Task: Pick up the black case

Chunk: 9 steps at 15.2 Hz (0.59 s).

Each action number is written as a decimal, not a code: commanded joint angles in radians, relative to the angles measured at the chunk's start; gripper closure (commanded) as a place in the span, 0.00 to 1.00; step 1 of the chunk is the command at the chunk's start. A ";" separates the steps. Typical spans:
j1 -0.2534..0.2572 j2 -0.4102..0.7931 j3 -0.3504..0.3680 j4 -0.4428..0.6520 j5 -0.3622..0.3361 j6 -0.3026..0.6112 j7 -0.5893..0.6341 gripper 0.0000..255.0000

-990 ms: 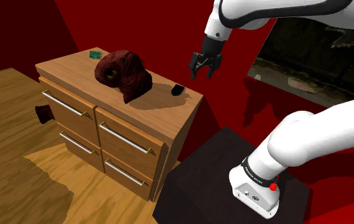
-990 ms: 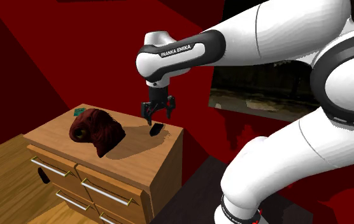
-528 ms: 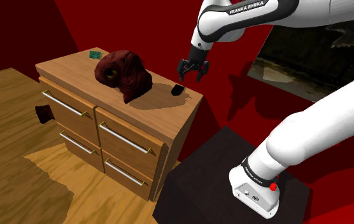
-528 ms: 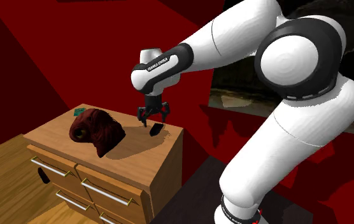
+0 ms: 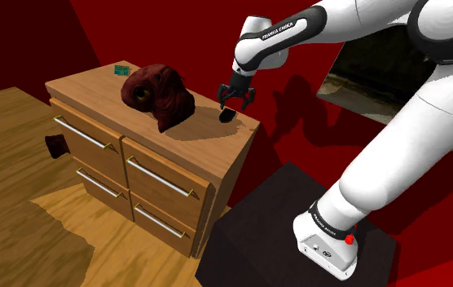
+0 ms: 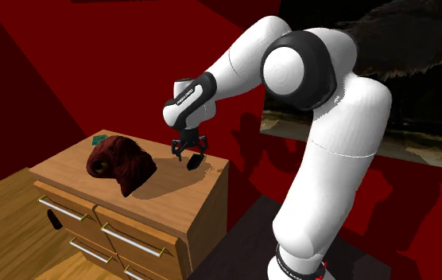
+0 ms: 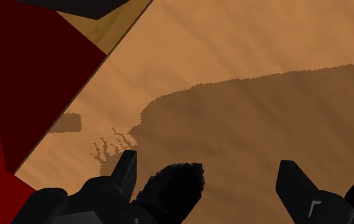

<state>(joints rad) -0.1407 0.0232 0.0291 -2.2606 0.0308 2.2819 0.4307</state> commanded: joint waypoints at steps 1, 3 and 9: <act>-0.009 0.077 -0.010 0.041 -0.010 0.039 0.037 0.00; -0.015 0.147 -0.021 0.085 -0.017 0.069 0.071 0.00; -0.027 0.307 -0.050 0.188 -0.023 0.130 0.139 0.00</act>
<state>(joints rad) -0.1669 0.3085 -0.0187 -2.0836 0.0077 2.4005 0.5633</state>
